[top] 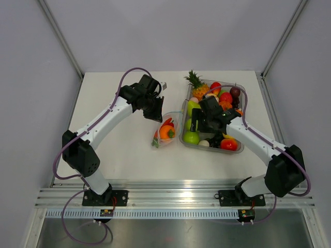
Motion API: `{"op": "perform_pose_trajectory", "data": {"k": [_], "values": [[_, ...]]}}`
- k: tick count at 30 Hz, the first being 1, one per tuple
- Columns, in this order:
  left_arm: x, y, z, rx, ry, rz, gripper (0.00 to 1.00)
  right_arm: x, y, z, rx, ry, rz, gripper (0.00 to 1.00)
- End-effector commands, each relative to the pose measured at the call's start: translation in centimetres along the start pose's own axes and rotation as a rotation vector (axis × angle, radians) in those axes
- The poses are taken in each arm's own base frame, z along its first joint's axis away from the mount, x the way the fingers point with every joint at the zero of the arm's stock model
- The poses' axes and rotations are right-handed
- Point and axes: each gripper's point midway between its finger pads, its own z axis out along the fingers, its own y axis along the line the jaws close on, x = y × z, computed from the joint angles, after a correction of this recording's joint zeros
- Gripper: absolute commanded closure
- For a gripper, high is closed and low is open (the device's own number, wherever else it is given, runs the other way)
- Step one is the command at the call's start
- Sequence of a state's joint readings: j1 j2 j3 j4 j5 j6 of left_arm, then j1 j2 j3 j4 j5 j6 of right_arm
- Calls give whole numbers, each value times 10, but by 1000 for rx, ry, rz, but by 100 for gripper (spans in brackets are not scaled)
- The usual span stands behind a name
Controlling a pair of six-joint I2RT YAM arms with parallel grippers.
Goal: Place the food in the zip-top bag and seal the zipper
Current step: Pick up the fake fruit from the bin.
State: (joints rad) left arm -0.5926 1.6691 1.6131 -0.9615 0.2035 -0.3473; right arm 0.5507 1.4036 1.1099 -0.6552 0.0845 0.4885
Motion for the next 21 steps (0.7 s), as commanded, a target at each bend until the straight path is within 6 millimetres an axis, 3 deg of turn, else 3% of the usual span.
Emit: {"op": "perform_pose_trajectory", "data": {"k": [1,5,11,21], "values": [[-10,-10,-10,44,-53,17,100,-10,8,9,-21,-31,-11,20],[-10,-9,-11,41,-54,19,100,-5,15,23,-45,11,-25,16],[-9,-7,-12,31,-53,22,100,27,13,50,-67,129,-39,15],[-10,-8,-13,32,-56,21,100,54,9,72,-87,218,-79,14]]}}
